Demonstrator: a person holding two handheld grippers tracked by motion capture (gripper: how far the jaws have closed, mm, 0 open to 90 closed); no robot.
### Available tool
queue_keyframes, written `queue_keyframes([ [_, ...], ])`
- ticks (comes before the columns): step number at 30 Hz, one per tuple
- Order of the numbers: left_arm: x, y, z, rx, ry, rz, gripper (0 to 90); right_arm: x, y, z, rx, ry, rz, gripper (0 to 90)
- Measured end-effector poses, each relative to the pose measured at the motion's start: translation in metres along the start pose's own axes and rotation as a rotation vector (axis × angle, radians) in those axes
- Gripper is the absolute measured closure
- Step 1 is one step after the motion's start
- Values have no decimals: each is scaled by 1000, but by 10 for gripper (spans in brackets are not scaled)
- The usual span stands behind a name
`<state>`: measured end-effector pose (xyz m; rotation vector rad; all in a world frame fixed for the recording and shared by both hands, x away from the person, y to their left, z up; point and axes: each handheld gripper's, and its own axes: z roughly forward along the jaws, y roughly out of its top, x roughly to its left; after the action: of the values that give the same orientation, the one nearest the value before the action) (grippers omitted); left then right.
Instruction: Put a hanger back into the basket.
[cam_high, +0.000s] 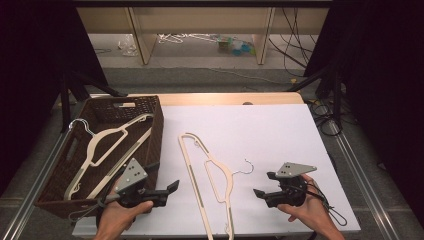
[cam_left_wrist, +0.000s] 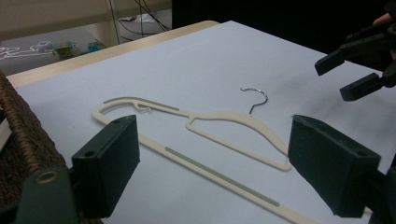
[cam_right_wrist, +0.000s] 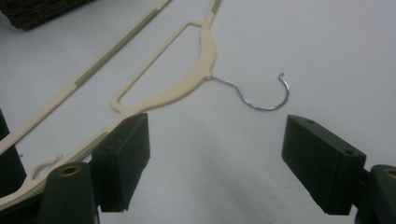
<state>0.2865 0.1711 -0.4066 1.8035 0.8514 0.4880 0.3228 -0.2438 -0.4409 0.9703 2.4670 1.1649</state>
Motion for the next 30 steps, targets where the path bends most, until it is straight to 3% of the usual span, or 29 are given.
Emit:
queue_keyframes([
  [5, -3, -8, -1, 13, -7, 20, 165, 4, 1, 1, -5, 8, -9, 233],
  [9, -6, -13, -4, 9, 8, 56, 159, 9, -1, 4, 40, -7, -12, 238],
  [13, -8, -13, -9, -13, 9, 62, 163, 16, -1, 7, 82, -17, -10, 237],
  [16, -13, -10, -13, -42, -7, 55, 164, 23, -1, 13, 77, -19, -22, 236],
  [17, -15, -9, -15, -48, -14, 74, 164, 24, -1, 14, 80, -14, -24, 237],
  [19, -21, -9, -15, -65, -51, 72, 164, 28, 1, 16, 94, -3, -32, 236],
  [20, -23, -9, -16, -54, -58, 87, 163, 30, 0, 18, 78, -9, -43, 236],
  [21, -24, -9, -14, -62, -54, 140, 162, 32, 2, 18, 94, 6, -40, 237],
  [23, -28, -11, -12, -53, -52, 157, 163, 35, 2, 22, 83, 12, -51, 236],
  [25, -30, -13, -10, -42, -61, 155, 162, 38, 2, 24, 105, 36, -57, 237],
  [30, -36, -21, -3, -16, -62, 171, 164, 49, 3, 34, 132, 44, -62, 235],
])
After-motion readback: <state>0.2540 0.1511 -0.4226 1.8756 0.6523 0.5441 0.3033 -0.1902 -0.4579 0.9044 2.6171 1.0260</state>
